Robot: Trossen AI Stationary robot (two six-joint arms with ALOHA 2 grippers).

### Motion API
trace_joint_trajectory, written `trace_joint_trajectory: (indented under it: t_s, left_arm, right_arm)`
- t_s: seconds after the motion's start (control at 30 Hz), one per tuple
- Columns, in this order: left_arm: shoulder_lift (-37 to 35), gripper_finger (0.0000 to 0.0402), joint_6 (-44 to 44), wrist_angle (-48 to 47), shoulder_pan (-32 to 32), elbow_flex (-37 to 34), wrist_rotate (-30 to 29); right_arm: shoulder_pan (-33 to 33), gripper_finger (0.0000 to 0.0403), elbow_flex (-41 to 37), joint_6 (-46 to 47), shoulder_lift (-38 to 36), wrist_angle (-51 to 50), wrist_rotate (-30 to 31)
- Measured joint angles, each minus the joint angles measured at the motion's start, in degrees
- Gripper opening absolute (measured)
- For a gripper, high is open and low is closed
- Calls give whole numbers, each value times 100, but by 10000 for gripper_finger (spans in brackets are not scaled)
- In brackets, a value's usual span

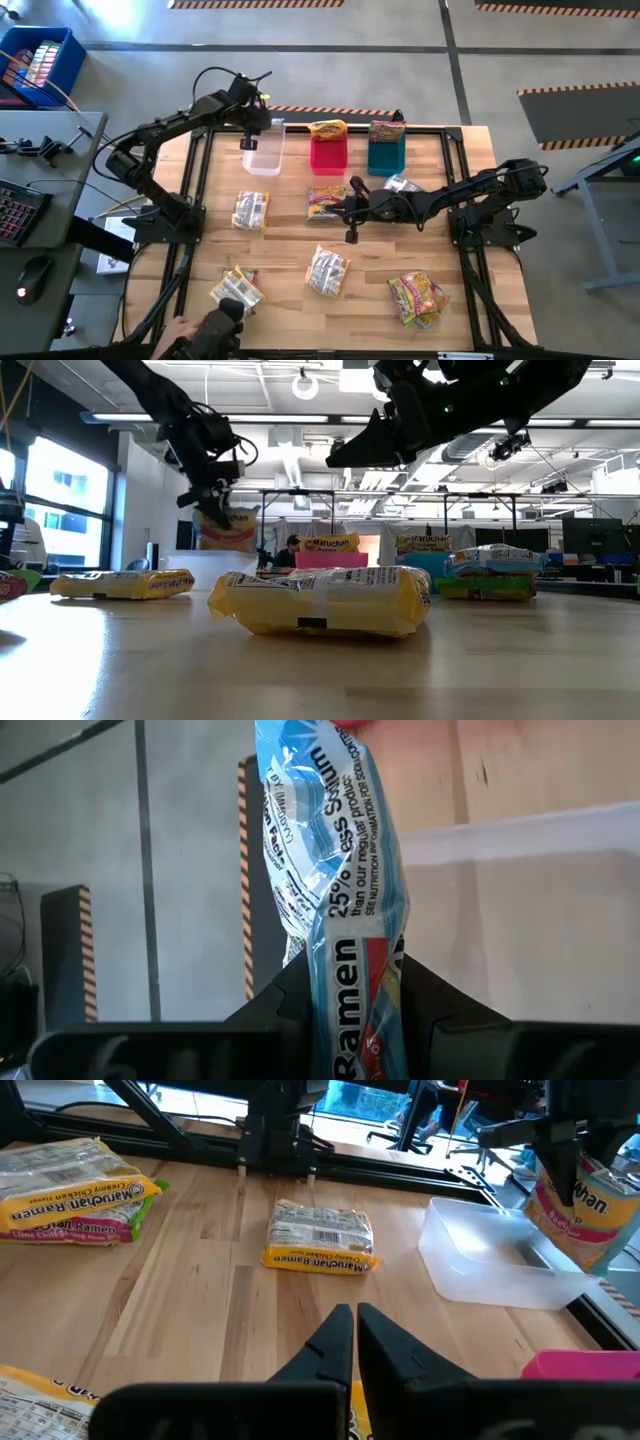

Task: Sort Maruchan noodles
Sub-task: Put the blue noodle pack into the transparent bin

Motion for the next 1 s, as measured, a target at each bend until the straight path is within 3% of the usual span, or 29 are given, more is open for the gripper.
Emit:
trace_joint_trajectory:
  t_s: [0.2,0.6,0.8,1.0]
  left_arm:
    - [2,60,-4,87,182,0,268]
    - [-266,56,215,-61,136,-7,240]
    - [-268,54,530,-242,42,-7,-229]
    - [-232,54,619,-357,-89,-7,-247]
  right_arm:
    - [0,2,0,0,0,2,2]
    - [0,2,0,2,0,2,2]
    - [0,2,0,2,0,2,2]
    - [0,2,0,2,0,4,2]
